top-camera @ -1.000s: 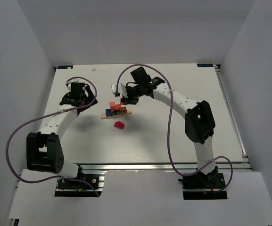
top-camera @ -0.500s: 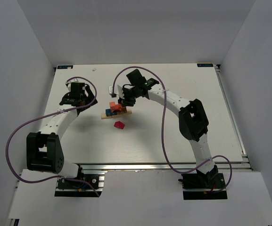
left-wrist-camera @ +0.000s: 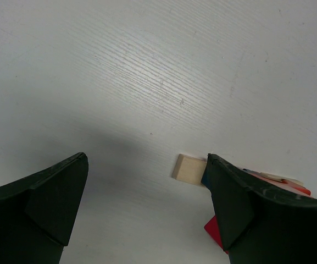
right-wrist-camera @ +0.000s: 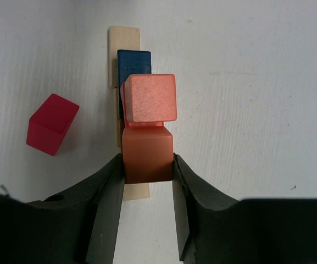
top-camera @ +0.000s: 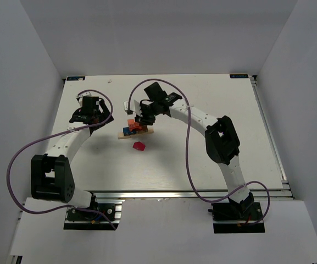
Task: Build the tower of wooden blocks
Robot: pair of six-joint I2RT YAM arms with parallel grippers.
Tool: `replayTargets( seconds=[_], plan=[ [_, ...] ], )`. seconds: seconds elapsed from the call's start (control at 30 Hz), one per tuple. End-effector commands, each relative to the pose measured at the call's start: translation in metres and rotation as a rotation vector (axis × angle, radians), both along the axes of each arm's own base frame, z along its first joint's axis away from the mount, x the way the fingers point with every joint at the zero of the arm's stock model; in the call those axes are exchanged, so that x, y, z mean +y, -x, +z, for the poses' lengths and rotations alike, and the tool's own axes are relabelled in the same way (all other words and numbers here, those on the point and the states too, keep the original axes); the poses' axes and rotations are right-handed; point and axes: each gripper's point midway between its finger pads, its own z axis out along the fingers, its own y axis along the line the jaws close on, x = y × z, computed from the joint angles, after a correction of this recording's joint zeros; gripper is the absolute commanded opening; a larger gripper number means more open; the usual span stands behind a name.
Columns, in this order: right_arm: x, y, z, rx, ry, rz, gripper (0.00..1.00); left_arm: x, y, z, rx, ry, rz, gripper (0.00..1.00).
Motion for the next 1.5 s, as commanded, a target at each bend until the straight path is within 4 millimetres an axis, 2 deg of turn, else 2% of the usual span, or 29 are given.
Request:
replayTargets(
  seconds=[0.0,0.43,0.83,1.17,1.47],
  plan=[
    [0.0111,-0.0066,0.0130,-0.030,-0.036,-0.005,0.32,0.0027,-0.0038,0.0130,-0.039,0.002,0.008,0.98],
    [0.0127,-0.0072,0.0058,-0.033,-0.025,0.002,0.36,0.0013,-0.0040,0.0128,-0.040,0.004,0.002,0.98],
    [0.0155,-0.0060,0.0136,-0.061,-0.031,0.015,0.38,-0.0002,-0.0042,0.0108,-0.036,0.007,-0.007,0.98],
    [0.0179,-0.0033,0.0115,-0.074,-0.019,0.024,0.41,-0.0015,-0.0046,0.0098,-0.033,0.011,-0.014,0.98],
    [0.0165,-0.0061,0.0096,-0.078,-0.012,0.006,0.53,-0.0033,-0.0045,0.0085,-0.029,0.017,-0.023,0.98]
  ],
)
